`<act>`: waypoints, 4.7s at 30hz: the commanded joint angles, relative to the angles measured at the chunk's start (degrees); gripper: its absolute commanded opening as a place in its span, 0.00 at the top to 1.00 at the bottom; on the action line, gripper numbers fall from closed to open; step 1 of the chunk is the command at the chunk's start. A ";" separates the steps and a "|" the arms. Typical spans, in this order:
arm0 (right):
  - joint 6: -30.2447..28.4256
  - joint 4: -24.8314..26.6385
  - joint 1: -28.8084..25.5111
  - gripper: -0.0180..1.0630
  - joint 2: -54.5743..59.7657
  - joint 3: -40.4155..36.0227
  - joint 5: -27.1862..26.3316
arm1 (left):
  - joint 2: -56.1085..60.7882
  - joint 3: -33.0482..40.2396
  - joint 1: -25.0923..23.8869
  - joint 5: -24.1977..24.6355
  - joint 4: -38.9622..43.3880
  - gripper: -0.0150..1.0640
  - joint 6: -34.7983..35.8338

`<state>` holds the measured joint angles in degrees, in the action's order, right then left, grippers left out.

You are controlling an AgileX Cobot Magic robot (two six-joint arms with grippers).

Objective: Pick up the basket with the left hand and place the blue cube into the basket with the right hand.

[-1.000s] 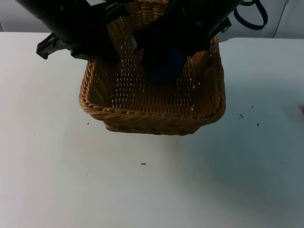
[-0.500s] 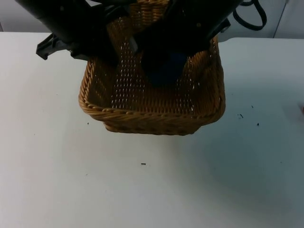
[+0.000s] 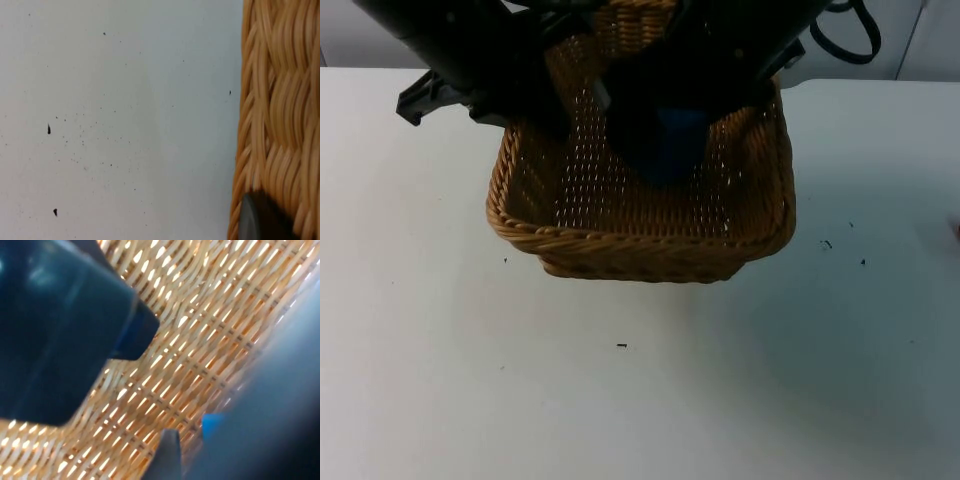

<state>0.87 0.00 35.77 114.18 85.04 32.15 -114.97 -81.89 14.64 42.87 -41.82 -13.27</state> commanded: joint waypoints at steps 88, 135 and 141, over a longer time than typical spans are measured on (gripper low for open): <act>-1.98 -3.16 0.18 0.27 -28.70 0.96 11.43 | -4.15 0.01 -0.18 -6.51 2.81 0.29 -1.72; -5.97 0.00 0.18 0.27 -63.49 -33.17 -5.92 | 68.98 36.87 -1.05 -10.32 21.54 0.29 -0.88; -5.97 0.00 0.18 0.27 -69.30 -44.40 -7.55 | 79.82 47.25 -1.05 -12.05 22.65 0.29 -0.73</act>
<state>-4.73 0.00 35.92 45.89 42.49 25.86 -37.31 -36.00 13.46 32.20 -19.59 -14.59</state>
